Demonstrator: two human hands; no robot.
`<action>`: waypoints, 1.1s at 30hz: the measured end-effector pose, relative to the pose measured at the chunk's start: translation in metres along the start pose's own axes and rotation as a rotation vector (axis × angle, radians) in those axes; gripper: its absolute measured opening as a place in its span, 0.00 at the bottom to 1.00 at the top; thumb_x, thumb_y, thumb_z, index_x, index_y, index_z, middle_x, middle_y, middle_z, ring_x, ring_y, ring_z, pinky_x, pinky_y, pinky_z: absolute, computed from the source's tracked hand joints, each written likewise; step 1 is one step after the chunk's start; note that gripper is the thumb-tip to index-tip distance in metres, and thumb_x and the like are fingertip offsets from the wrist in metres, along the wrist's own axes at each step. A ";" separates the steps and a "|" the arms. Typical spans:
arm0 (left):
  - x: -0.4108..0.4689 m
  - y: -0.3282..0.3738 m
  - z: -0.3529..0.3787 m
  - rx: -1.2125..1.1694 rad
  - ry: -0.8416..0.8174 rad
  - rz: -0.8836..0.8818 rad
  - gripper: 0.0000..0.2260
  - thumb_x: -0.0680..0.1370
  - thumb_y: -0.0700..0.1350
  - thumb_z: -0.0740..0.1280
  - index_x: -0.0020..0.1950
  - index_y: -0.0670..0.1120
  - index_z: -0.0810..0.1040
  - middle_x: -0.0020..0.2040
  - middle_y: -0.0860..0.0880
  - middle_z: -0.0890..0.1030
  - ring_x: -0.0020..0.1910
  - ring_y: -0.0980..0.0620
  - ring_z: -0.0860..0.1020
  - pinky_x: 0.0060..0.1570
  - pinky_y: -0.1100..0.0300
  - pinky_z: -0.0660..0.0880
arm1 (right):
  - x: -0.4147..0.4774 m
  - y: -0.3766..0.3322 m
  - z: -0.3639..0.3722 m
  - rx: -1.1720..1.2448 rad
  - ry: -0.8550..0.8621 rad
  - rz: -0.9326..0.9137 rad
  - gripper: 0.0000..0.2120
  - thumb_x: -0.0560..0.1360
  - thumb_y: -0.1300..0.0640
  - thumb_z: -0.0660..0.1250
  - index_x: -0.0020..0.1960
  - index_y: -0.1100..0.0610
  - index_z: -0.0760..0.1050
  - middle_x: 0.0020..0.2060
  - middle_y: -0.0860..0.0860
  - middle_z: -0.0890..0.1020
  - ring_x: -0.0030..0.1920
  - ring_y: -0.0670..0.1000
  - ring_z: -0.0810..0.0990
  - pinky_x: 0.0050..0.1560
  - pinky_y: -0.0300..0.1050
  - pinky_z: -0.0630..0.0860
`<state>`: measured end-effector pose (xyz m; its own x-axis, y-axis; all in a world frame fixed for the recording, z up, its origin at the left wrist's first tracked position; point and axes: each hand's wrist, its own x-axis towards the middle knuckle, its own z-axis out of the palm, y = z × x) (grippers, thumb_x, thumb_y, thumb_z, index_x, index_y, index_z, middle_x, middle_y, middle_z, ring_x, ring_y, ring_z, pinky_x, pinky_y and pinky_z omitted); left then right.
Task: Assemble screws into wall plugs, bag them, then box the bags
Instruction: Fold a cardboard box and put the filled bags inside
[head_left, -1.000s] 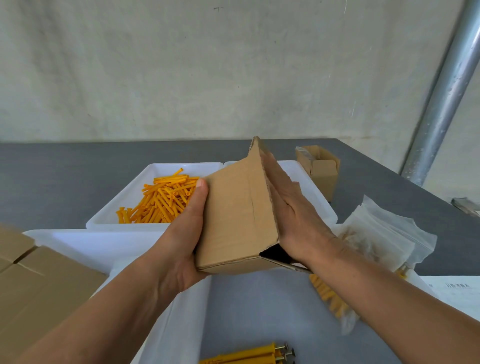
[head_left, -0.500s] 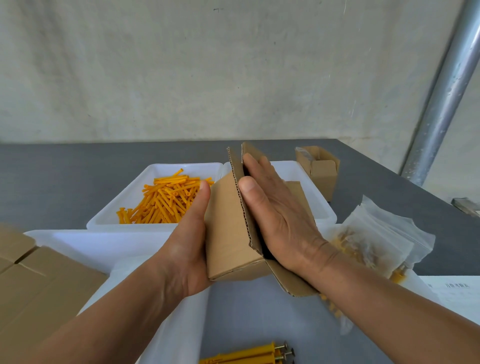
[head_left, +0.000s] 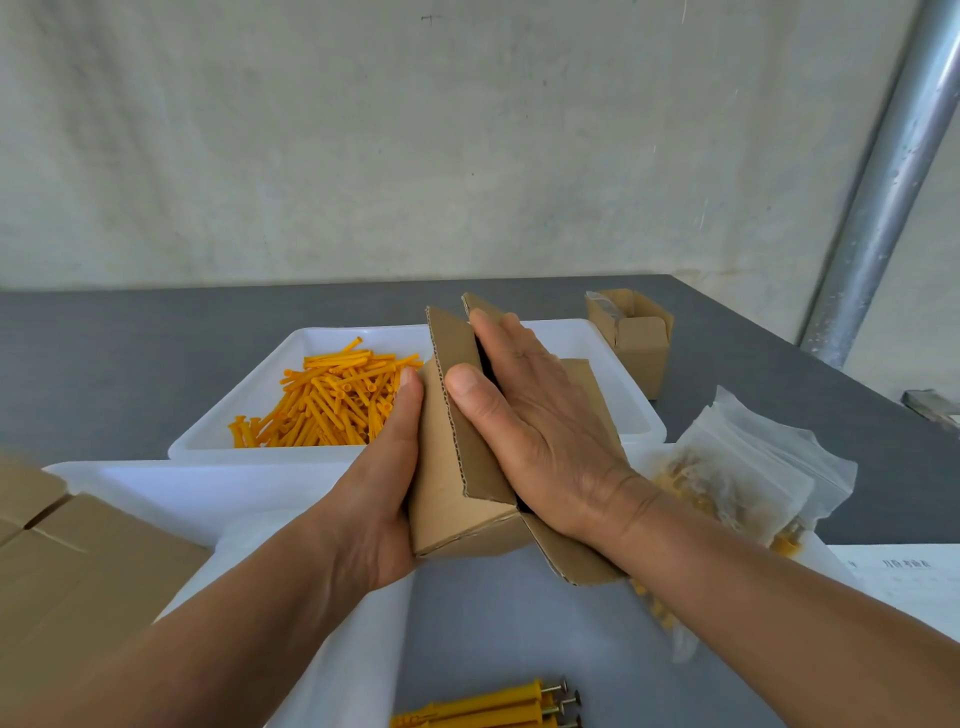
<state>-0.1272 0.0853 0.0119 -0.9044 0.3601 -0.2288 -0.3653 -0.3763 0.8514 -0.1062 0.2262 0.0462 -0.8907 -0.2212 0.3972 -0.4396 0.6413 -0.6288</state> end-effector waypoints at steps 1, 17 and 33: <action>0.000 0.000 0.000 -0.002 0.001 0.004 0.33 0.70 0.75 0.59 0.61 0.54 0.81 0.59 0.42 0.82 0.57 0.39 0.81 0.61 0.37 0.74 | 0.000 0.000 -0.001 0.005 -0.006 0.001 0.39 0.71 0.26 0.39 0.79 0.40 0.46 0.79 0.41 0.49 0.77 0.38 0.40 0.78 0.51 0.43; 0.009 0.000 -0.013 -0.139 0.092 0.012 0.31 0.66 0.76 0.64 0.50 0.52 0.86 0.47 0.45 0.85 0.41 0.43 0.84 0.47 0.44 0.79 | 0.006 0.016 -0.104 -0.439 0.155 0.245 0.11 0.78 0.50 0.60 0.46 0.50 0.80 0.38 0.44 0.82 0.41 0.46 0.78 0.40 0.39 0.73; 0.001 0.001 -0.009 -0.133 0.053 -0.010 0.33 0.65 0.76 0.64 0.58 0.55 0.83 0.59 0.47 0.83 0.50 0.43 0.83 0.52 0.43 0.77 | -0.008 0.035 -0.126 -0.925 -0.371 0.641 0.12 0.73 0.48 0.72 0.36 0.53 0.74 0.34 0.49 0.77 0.33 0.48 0.74 0.31 0.39 0.68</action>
<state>-0.1308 0.0779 0.0085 -0.9096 0.3203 -0.2646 -0.3973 -0.4844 0.7794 -0.0999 0.3433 0.1055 -0.9642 0.2318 -0.1286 0.2137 0.9667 0.1406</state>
